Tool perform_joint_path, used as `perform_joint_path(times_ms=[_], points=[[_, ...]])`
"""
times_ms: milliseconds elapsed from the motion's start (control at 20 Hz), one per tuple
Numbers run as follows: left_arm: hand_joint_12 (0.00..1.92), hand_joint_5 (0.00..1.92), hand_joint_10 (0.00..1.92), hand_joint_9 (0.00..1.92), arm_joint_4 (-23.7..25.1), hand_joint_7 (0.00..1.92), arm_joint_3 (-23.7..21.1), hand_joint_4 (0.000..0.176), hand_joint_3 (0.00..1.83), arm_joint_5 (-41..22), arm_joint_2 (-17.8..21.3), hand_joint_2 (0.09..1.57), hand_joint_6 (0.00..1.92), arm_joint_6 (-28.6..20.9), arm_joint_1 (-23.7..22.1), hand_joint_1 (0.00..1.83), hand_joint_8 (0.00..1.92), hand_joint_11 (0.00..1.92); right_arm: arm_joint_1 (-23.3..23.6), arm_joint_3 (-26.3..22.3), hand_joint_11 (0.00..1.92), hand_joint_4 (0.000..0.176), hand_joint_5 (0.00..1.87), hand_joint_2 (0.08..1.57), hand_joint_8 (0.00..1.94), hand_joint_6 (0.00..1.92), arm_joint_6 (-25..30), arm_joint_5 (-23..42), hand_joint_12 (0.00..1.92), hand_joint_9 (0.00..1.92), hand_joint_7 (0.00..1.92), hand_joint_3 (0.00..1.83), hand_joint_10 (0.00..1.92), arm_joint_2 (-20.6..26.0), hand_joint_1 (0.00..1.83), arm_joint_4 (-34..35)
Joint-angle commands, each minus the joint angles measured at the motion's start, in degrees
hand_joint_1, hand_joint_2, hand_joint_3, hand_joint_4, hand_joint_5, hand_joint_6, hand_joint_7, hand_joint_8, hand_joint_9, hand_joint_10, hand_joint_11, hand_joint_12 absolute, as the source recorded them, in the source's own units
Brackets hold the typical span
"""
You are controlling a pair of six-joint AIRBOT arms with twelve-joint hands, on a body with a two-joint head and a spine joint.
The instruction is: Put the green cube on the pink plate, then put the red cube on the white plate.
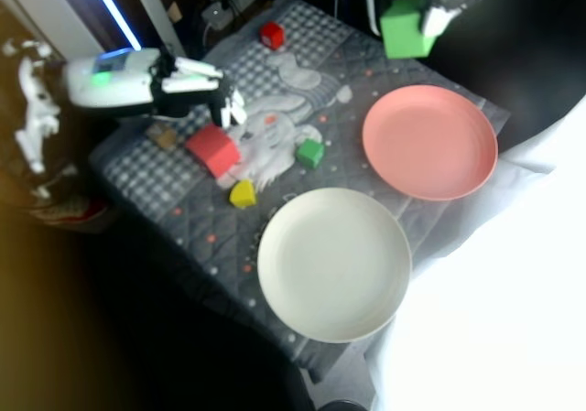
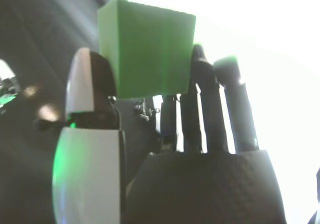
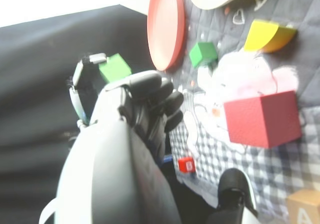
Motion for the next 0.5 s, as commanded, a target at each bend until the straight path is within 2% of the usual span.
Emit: perform_joint_path(times_ms=[0, 50, 100, 150, 200, 250, 300, 350, 400, 450], points=[[1.91, 0.79, 1.71, 0.84, -0.22, 0.82, 1.09, 0.000, 0.00, -3.87, -0.79, 1.22, 1.04, -0.15, -1.96, 1.22, 1.53, 0.82, 0.91, 0.21, 0.00, 0.000, 0.34, 0.82, 0.55, 0.71, -0.11, -6.90, 1.68, 0.26, 0.49, 0.28, 0.99, -0.01, 0.72, 1.22], [1.90, 0.84, 1.60, 0.76, -0.22, 0.86, 2.32, 0.000, 0.00, -1.65, -1.79, 1.19, 1.01, -0.15, -3.29, 1.22, 1.44, 0.69, 0.91, 0.29, 0.00, 0.000, 0.33, 0.81, 0.56, 0.72, -0.11, -6.90, 1.67, 0.26, 0.49, 0.27, 0.99, -0.13, 0.74, 1.22], [1.82, 0.85, 1.49, 0.75, -0.21, 0.86, 3.73, 0.000, 0.00, 1.14, -2.97, 1.19, 1.04, -0.15, -5.01, 1.21, 1.39, 0.66, 0.91, 0.38, 0.00, 0.000, 0.33, 0.82, 0.57, 0.73, -0.11, -6.90, 1.68, 0.25, 0.48, 0.27, 0.99, -0.28, 0.73, 1.22], [1.73, 0.84, 1.26, 0.61, -0.21, 0.76, 5.47, 0.000, 0.01, 4.40, -4.57, 1.21, 1.25, -0.15, -6.80, 1.17, 1.32, 0.44, 0.93, 0.48, 0.00, 0.000, 0.33, 0.82, 0.60, 0.75, -0.11, -6.90, 1.68, 0.26, 0.47, 0.27, 1.01, -0.41, 0.73, 1.22], [1.69, 0.82, 1.21, 0.66, -0.21, 0.80, 6.37, 0.018, 0.00, 5.89, -5.36, 1.21, 1.25, -0.15, -7.40, 1.17, 1.29, 0.49, 1.00, 0.55, 0.00, 0.000, 0.33, 0.82, 0.61, 0.76, -0.11, -6.90, 1.69, 0.26, 0.47, 0.27, 1.01, -0.53, 0.73, 1.22], [1.70, 0.80, 1.40, 0.77, -0.25, 0.87, 7.13, 0.000, 0.00, 6.77, -6.00, 1.18, 1.11, -0.15, -7.62, 1.32, 1.28, 0.59, 1.05, 0.59, 0.00, 0.000, 0.33, 0.82, 0.63, 0.77, -0.11, -6.90, 1.69, 0.27, 0.46, 0.27, 1.01, -0.59, 0.72, 1.22], [1.76, 0.79, 1.46, 0.80, -0.93, 0.88, 9.06, 0.000, 0.00, 8.44, -7.51, 1.19, 1.10, -0.15, -7.79, 1.25, 1.37, 0.71, 1.10, 0.64, 0.02, 0.000, 0.32, 0.82, 0.68, 0.79, -0.11, -6.90, 1.70, 0.28, 0.46, 0.28, 1.04, -0.66, 0.71, 1.21], [1.70, 0.79, 1.45, 0.84, -1.45, 0.87, 10.30, 0.000, 0.00, 9.32, -8.48, 1.18, 1.05, -0.15, -7.79, 1.34, 1.29, 0.74, 1.13, 0.70, 0.04, 0.000, 0.33, 0.82, 0.68, 0.77, -0.11, -6.90, 1.67, 0.31, 0.47, 0.28, 1.01, -0.78, 0.69, 1.21], [1.72, 0.77, 1.43, 0.85, -2.40, 0.89, 11.63, 0.000, 0.00, 10.38, -9.46, 1.19, 1.11, -0.15, -7.72, 1.25, 1.36, 0.77, 1.17, 0.78, 0.04, 0.000, 0.34, 0.83, 0.67, 0.75, -0.11, -6.90, 1.65, 0.32, 0.48, 0.27, 0.99, -0.89, 0.68, 1.21], [1.79, 0.78, 1.46, 0.85, -3.06, 0.89, 12.80, 0.000, 0.00, 11.28, -10.35, 1.19, 1.09, -0.15, -7.62, 1.24, 1.39, 0.79, 1.19, 0.82, 0.04, 0.000, 0.34, 0.84, 0.66, 0.73, -0.11, -6.91, 1.66, 0.32, 0.47, 0.26, 0.98, -0.93, 0.66, 1.21]])
